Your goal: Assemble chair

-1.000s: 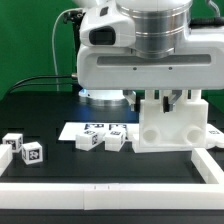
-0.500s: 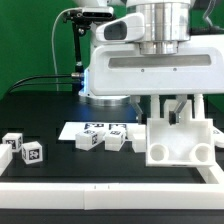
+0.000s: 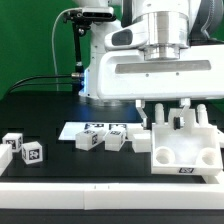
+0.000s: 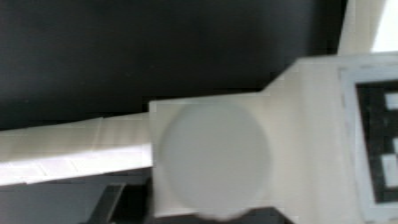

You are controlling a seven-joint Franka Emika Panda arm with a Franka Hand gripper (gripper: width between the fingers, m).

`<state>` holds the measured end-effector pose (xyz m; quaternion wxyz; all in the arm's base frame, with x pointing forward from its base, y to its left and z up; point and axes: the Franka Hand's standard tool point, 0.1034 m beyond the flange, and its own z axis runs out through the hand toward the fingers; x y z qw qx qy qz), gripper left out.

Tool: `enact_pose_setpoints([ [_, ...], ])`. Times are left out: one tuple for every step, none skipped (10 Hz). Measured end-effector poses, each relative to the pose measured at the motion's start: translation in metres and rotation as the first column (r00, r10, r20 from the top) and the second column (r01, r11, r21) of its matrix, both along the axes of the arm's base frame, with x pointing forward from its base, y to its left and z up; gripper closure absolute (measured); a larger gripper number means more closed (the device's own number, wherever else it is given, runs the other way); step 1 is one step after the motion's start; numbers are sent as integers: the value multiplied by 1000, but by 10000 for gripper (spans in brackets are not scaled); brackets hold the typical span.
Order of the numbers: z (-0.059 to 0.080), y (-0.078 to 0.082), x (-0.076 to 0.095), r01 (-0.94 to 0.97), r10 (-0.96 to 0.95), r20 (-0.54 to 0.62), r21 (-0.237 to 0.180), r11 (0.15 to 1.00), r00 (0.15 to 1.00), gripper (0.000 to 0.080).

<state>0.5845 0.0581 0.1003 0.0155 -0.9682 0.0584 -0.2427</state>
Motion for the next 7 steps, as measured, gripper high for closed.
enact_pose_setpoints([
  [-8, -2, -5, -12, 14, 79, -24, 1000, 997, 476],
  [-20, -4, -12, -18, 21, 71, -39, 999, 997, 476],
  [-23, -8, -14, -35, 39, 61, -55, 998, 997, 476],
  [-27, -12, -16, -37, 40, 47, -63, 997, 998, 476],
  [-31, -13, -18, -41, 43, 37, -68, 997, 998, 476],
  [-35, -12, -19, -42, 45, 31, -69, 997, 999, 476],
  [-40, -12, -18, -44, 46, 26, -70, 997, 999, 476],
])
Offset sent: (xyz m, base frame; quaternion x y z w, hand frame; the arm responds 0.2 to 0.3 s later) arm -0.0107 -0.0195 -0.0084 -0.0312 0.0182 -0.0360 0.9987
